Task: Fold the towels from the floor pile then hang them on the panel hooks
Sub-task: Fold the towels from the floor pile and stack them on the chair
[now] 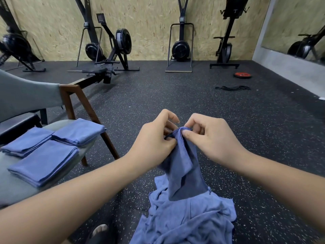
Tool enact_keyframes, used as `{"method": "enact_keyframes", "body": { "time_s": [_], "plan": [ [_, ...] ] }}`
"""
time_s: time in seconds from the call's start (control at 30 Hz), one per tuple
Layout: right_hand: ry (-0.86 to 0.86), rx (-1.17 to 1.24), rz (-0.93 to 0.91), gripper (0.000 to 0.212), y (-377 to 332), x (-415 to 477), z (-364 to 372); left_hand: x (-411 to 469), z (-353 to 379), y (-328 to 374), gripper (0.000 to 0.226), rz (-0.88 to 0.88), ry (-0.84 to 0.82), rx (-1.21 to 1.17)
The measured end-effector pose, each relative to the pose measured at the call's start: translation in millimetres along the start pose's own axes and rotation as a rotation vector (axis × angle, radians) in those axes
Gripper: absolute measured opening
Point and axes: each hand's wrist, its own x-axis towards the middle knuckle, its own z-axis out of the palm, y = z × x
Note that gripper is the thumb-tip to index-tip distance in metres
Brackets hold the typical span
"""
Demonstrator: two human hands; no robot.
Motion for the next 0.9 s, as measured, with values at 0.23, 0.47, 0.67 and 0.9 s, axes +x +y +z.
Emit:
{"method": "enact_keyframes", "body": {
  "time_s": [0.23, 0.47, 0.67, 0.9],
  "plan": [
    [0.053, 0.102, 0.016, 0.013, 7.5, 7.8, -9.9, 11.5, -20.8, -15.8, 0.026, 0.237, -0.073, 0.315],
    [0.014, 0.179, -0.078, 0.012, 4.6, 5.7, -5.7, 6.1, -4.1, -7.1, 0.024, 0.186, -0.001, 0.282],
    [-0.036, 0.204, -0.123, 0.013, 6.7, 5.5, -6.8, 7.2, -0.8, -3.4, 0.035, 0.19, -0.01, 0.472],
    [-0.142, 0.019, -0.138, 0.011, 12.7, 9.1, -23.6, 22.8, -28.7, -25.6, 0.043, 0.286, -0.136, 0.56]
  ]
}}
